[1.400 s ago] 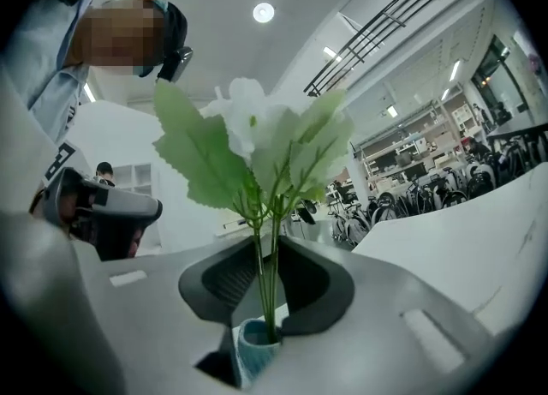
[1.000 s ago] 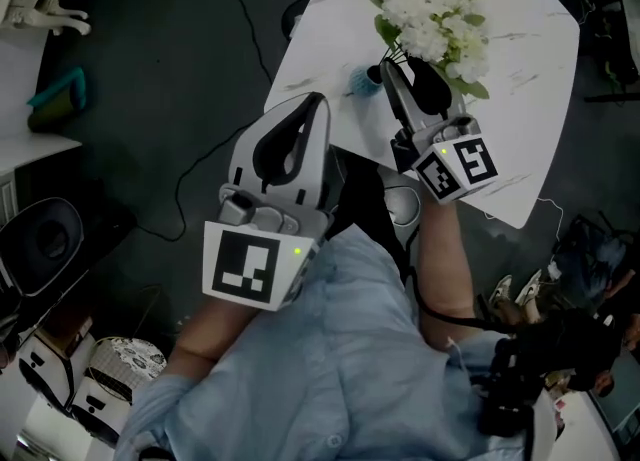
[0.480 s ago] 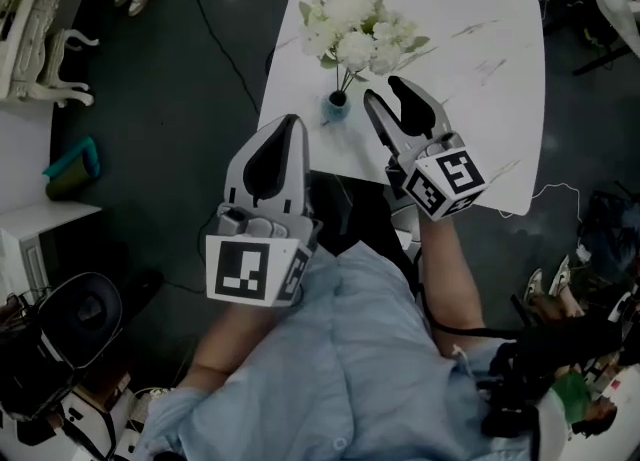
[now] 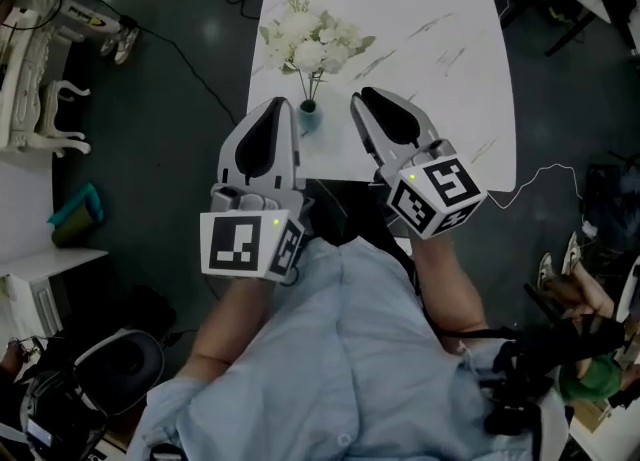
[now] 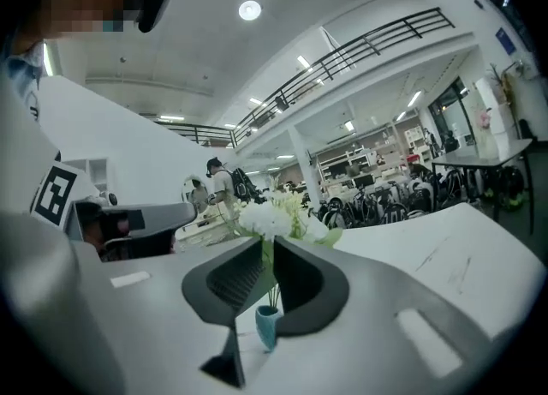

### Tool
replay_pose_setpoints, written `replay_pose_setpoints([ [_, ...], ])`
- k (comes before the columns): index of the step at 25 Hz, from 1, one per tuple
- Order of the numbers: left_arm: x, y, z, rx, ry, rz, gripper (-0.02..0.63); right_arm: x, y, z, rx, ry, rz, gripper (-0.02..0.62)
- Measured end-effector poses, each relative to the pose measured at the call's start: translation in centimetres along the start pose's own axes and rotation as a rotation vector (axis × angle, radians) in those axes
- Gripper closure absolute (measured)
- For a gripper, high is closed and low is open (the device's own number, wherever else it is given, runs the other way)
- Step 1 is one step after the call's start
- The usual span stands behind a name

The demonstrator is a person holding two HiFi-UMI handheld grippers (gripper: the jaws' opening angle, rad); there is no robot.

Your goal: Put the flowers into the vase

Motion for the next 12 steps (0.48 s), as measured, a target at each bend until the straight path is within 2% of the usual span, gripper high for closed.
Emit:
replay_pose_setpoints([
  [2,0.4,0.1,-0.6,-0.013,0.013,-0.011,0.601,1.0,-1.0,0.8,-0.031,-0.037,-0.024,0.587],
  [6,0.7,0.3,-1.8,-0.039,0.033,-0.027,0.601,2.3,-2.0,1.4,-0.094,-0.134,-0.037,0.594],
  [12,0.4,0.1,-2.2,-0.046,0.038,-0.031,0.601,2.3,-2.4,1.8,-0.111,-0.163,-0.037,0.595],
])
Point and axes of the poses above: the fingertips, and each gripper's own axes: y forward along the fingers, z to its left, x out of its top, the point moved 9 cm from there along -y, backward along the fingers, and after that the axes turned 6 degrees about -x, right-handed, at the moved point
